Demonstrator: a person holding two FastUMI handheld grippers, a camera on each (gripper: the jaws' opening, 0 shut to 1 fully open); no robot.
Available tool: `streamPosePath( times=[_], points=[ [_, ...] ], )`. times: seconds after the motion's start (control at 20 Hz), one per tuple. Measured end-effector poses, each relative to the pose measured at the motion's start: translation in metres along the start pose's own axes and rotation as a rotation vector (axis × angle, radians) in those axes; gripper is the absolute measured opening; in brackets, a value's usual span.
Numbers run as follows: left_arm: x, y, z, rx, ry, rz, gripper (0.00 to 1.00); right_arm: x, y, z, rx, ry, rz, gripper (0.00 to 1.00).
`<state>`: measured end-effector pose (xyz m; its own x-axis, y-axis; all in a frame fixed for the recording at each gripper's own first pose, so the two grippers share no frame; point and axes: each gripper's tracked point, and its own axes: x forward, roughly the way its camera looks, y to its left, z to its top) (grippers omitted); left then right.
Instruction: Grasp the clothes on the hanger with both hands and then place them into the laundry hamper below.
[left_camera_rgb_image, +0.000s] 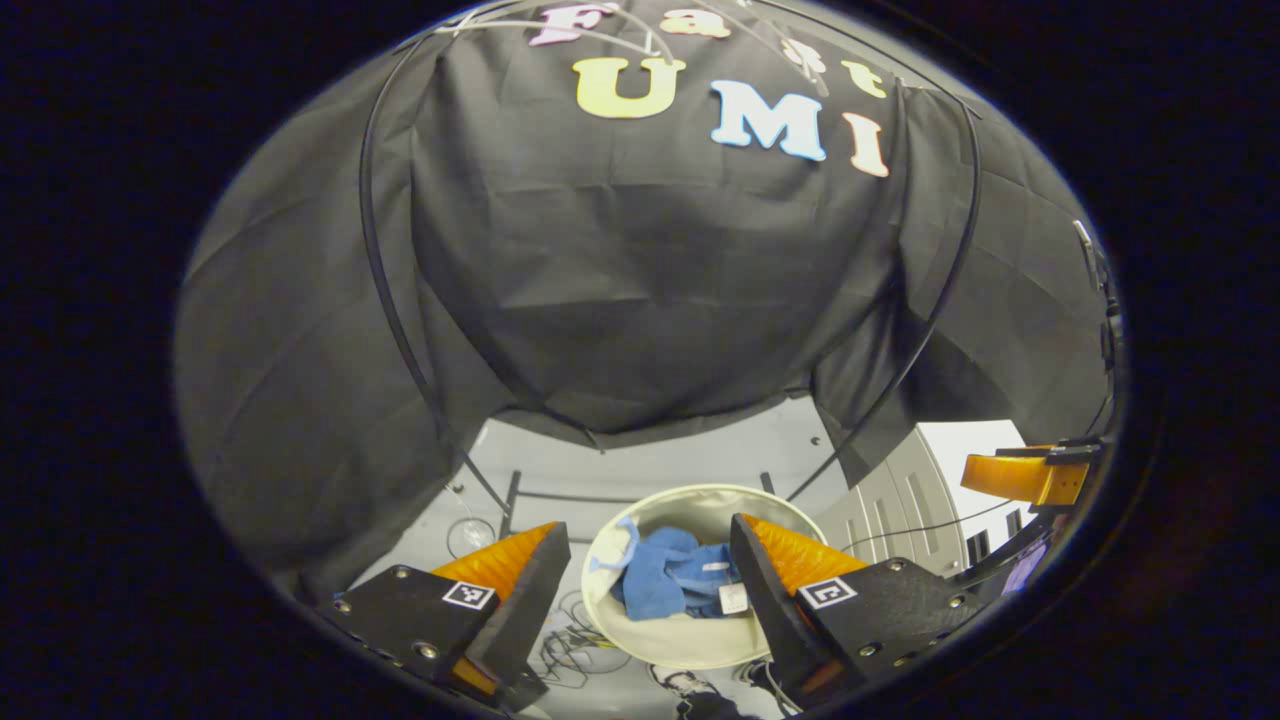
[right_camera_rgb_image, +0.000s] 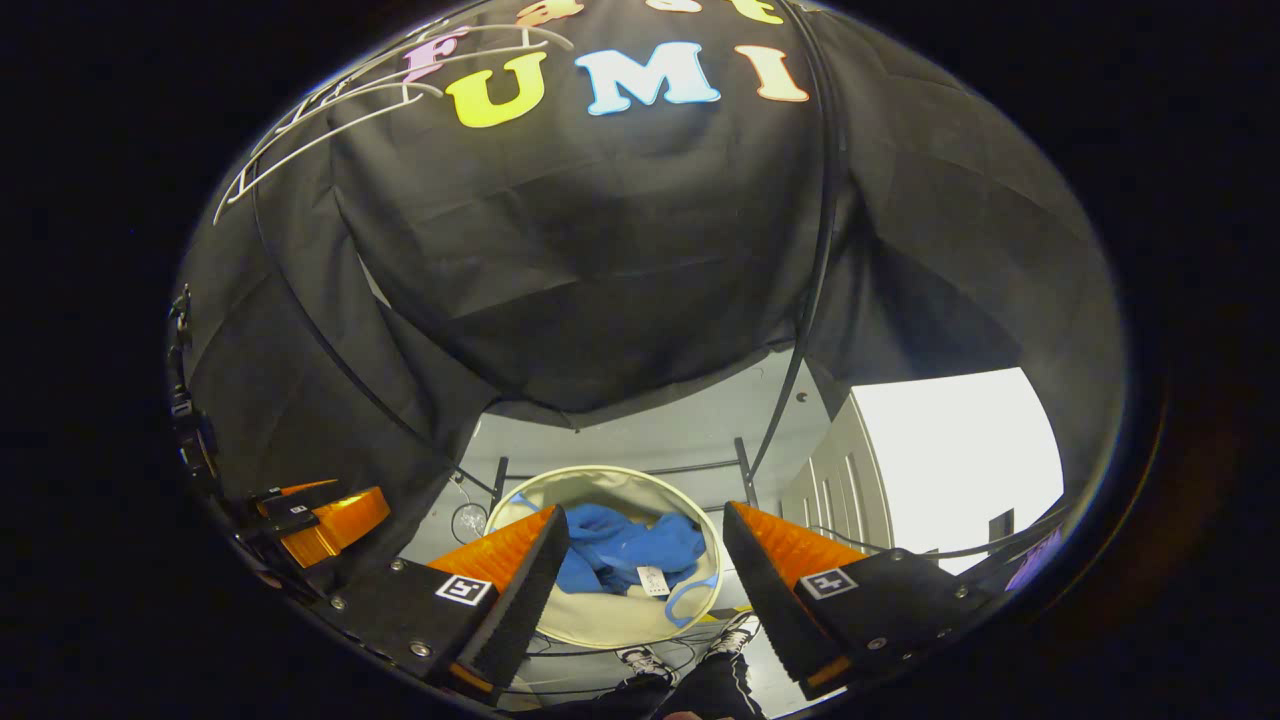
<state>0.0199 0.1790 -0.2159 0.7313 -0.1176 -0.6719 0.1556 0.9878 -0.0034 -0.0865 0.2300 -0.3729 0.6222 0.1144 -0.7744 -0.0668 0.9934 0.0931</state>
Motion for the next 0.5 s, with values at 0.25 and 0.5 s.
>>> streamPosePath(
  times=[0.25,0.5],
  points=[
    [-0.069,-0.003,0.088,0.073,-0.181,0.014,0.94,-0.044,-0.015,0.067,0.017,-0.176,-0.014,0.96],
    [-0.157,-0.008,0.168,0.094,-0.380,0.021,0.99,-0.110,-0.042,0.138,-0.004,-0.378,-0.050,0.96]
  ],
)
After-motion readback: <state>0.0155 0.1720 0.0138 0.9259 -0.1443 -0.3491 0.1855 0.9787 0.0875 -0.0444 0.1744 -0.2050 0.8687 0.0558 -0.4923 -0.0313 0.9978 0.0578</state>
